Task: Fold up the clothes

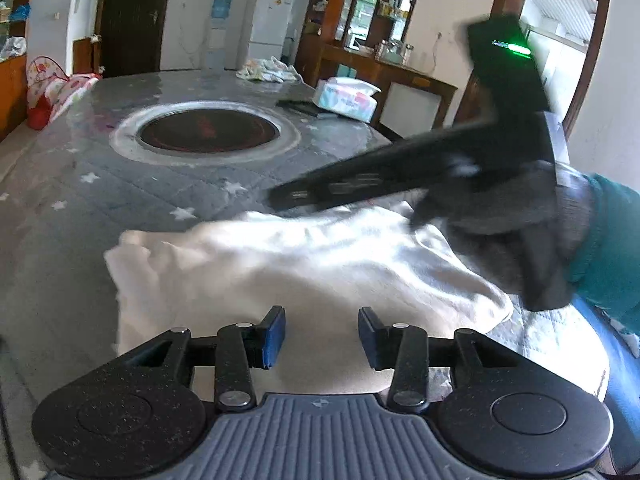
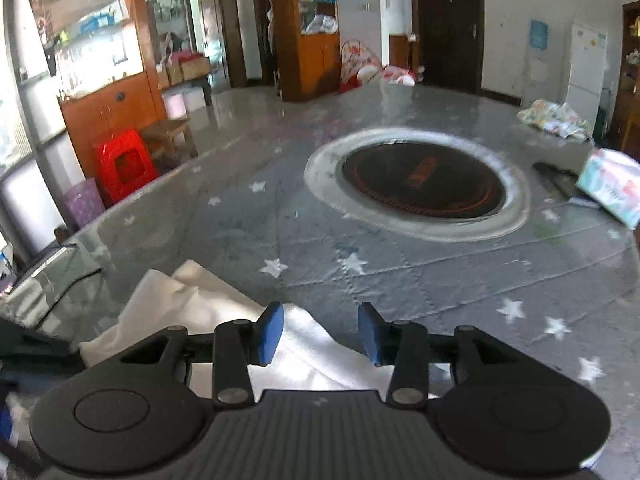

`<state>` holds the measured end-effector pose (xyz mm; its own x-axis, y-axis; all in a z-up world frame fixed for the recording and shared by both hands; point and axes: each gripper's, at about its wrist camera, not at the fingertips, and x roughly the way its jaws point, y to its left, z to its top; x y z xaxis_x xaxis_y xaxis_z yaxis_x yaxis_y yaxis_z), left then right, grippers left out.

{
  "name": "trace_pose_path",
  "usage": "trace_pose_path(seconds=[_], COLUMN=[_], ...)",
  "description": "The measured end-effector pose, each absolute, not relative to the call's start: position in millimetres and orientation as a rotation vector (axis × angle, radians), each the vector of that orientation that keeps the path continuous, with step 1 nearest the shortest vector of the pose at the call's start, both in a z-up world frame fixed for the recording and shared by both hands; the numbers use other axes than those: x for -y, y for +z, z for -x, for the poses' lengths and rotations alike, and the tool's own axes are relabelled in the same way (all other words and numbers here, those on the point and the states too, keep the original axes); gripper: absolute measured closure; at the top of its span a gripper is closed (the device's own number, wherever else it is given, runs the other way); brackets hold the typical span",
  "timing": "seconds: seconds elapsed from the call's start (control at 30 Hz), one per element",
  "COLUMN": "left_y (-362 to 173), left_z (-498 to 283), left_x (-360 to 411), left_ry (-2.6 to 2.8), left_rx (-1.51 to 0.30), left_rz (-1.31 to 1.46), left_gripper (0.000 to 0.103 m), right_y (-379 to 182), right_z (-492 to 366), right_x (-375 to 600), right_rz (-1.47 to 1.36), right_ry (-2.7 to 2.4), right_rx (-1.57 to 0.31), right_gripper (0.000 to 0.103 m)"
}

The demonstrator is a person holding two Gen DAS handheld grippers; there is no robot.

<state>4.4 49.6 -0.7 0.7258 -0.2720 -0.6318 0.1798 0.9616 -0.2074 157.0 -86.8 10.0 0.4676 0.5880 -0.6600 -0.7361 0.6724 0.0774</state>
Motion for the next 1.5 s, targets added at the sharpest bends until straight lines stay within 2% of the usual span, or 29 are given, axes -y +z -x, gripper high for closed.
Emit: trace_pose_path(seconds=[0.23, 0.5, 0.87, 0.93, 1.5], left_y=[4.0, -1.3, -2.9, -3.6, -2.5], left_z=[7.1, 16.4, 18.2, 18.3, 19.7], left_x=[-62.1, -55.3, -64.0, -65.7, -85.9], left_ry=[-0.211, -0.22, -0.189, -0.184, -0.099], left_rx=[-0.709, -0.722, -0.724, -0.725, -0.748], left_rz=[0.139, 0.106, 0.124, 0.129, 0.188], left_gripper=[0.059, 0.059, 0.06, 0.06, 0.06], right_y=[24.1, 3.3, -3.4, -3.2, 4.4], right_z=[-98.1, -42.5, -39.5, -39.5, -36.4], right_x=[130.1, 154.9, 185.0, 189.2, 185.0], right_rz=[0.308, 0.327, 0.205, 0.199, 0.192], right_ry=[0.841, 0.819, 0.766, 0.757, 0.752], right_rx=[-0.665, -0.685, -0.707, -0.706, -0.664], right_gripper=[0.062, 0.066, 0.067, 0.071, 0.07])
